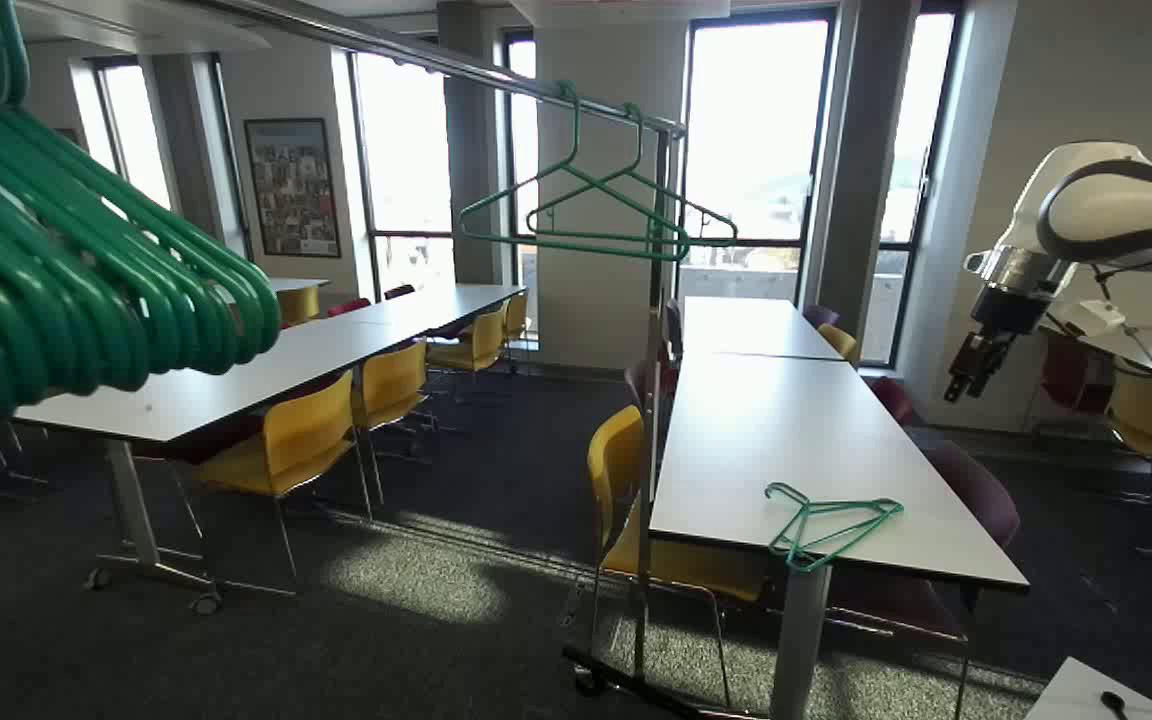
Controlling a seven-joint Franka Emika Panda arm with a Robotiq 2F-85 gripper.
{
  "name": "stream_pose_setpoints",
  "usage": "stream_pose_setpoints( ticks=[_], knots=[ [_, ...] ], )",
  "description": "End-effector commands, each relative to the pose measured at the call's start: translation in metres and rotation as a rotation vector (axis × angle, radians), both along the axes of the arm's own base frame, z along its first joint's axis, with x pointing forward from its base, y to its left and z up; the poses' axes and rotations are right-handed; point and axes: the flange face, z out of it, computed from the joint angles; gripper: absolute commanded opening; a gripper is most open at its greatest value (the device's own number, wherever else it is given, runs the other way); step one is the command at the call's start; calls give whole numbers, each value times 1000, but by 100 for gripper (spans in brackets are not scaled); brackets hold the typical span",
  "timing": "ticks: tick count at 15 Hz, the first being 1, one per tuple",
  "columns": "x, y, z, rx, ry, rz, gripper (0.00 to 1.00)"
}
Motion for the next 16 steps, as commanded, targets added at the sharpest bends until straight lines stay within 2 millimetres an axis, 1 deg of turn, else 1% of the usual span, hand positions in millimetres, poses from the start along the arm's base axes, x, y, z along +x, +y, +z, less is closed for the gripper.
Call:
stream_pose_setpoints(
  ticks=[1,7,9,11,13,15,16],
  knots=[
    [0,0,0,0,1,0,100],
    [0,0,0,0,0,0,100],
    [10,-2,-4,-16,-21,-44,100],
    [27,-6,-10,-23,-71,-92,100],
    [53,-13,-24,-38,-122,-176,100],
    [85,-25,-48,-50,-148,-296,100],
    [100,-34,-63,-52,-123,-351,100]
  ],
)
